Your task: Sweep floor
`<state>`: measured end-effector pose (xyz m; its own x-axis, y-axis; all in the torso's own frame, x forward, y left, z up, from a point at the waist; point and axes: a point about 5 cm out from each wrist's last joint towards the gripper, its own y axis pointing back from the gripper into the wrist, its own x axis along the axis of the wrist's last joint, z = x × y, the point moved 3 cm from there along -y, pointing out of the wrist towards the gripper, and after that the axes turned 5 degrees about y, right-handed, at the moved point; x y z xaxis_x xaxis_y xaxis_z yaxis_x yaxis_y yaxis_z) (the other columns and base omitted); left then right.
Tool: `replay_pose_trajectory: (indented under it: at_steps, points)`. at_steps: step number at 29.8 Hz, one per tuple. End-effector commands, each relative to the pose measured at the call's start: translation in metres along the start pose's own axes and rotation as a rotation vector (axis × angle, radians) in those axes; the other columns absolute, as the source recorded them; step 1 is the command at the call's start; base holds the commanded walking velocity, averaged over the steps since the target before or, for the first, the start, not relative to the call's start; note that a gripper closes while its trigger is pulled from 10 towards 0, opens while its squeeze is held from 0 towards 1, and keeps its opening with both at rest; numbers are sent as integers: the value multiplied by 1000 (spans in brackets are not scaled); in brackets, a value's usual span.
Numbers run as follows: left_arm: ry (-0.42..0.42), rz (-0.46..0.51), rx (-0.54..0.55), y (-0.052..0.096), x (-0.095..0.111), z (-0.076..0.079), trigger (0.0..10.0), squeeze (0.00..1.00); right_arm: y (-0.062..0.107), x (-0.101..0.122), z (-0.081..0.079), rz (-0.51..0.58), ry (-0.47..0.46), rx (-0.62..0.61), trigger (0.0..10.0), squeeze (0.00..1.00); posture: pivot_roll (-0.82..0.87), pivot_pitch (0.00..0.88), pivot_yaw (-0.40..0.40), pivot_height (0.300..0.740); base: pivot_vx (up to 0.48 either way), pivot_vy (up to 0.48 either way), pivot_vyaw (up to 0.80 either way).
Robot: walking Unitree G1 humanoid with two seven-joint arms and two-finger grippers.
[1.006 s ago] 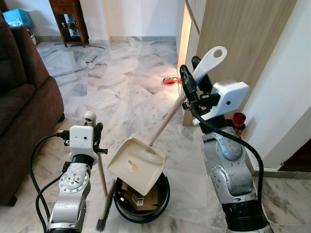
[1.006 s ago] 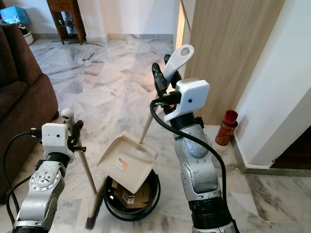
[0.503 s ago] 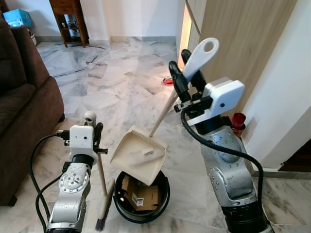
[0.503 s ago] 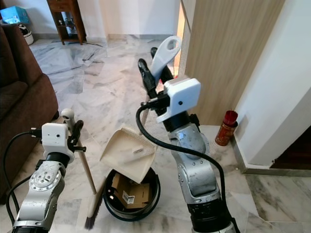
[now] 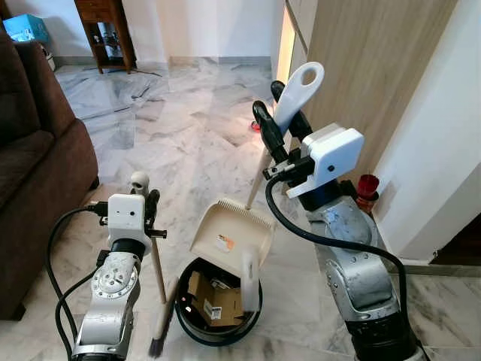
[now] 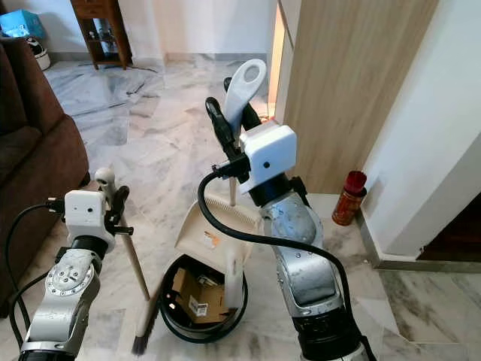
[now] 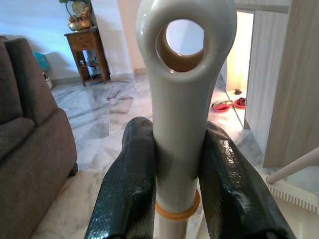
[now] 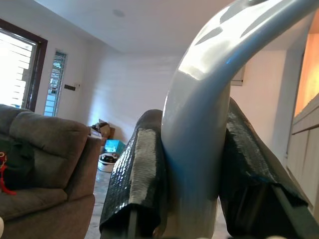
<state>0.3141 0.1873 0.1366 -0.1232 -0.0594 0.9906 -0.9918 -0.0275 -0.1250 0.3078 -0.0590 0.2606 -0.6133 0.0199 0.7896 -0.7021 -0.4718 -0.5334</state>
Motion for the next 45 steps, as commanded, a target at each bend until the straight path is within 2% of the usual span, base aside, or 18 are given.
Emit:
replay_pose_trajectory:
  at_steps: [1,12,16,21,26,30,32,38,41,42,45]
  points:
    - [-18,79,-20,-4,18,4,10000,0,-5,25,-2,111,45,10,10000,0,66,0,22,740,0,0,0]
    - [-24,76,-19,-4,17,3,10000,0,-8,30,-16,113,-13,47,10000,0,65,0,19,740,0,0,0]
    - [-23,76,-28,-4,17,5,10000,0,-11,35,-17,138,28,40,10000,0,65,0,19,740,0,0,0]
    - [-22,74,-25,-4,17,5,10000,0,-11,35,-17,138,26,36,10000,0,65,0,16,740,0,0,0]
    - [-20,75,-22,-5,18,5,10000,0,-12,34,-7,136,82,-28,10000,0,67,0,14,740,0,0,0]
    - [-20,74,-23,-5,17,5,10000,0,-13,34,16,133,123,-181,10000,0,66,0,14,740,0,0,0]
    - [-21,74,-24,-5,17,5,10000,0,-12,34,24,134,137,-217,10000,0,67,0,13,740,0,0,0]
    - [-22,75,-23,-5,17,5,10000,0,-10,35,34,137,164,-276,10000,0,67,0,13,740,0,0,0]
    - [-23,76,-24,-5,18,5,10000,0,-7,33,42,125,204,-328,10000,0,65,0,15,740,0,0,0]
    - [-23,75,-26,-5,18,5,10000,0,-4,31,50,108,257,-369,10000,0,63,0,16,740,0,0,0]
    - [-23,75,-26,-6,18,6,10000,0,-2,29,54,98,271,-387,10000,0,63,0,16,740,0,0,0]
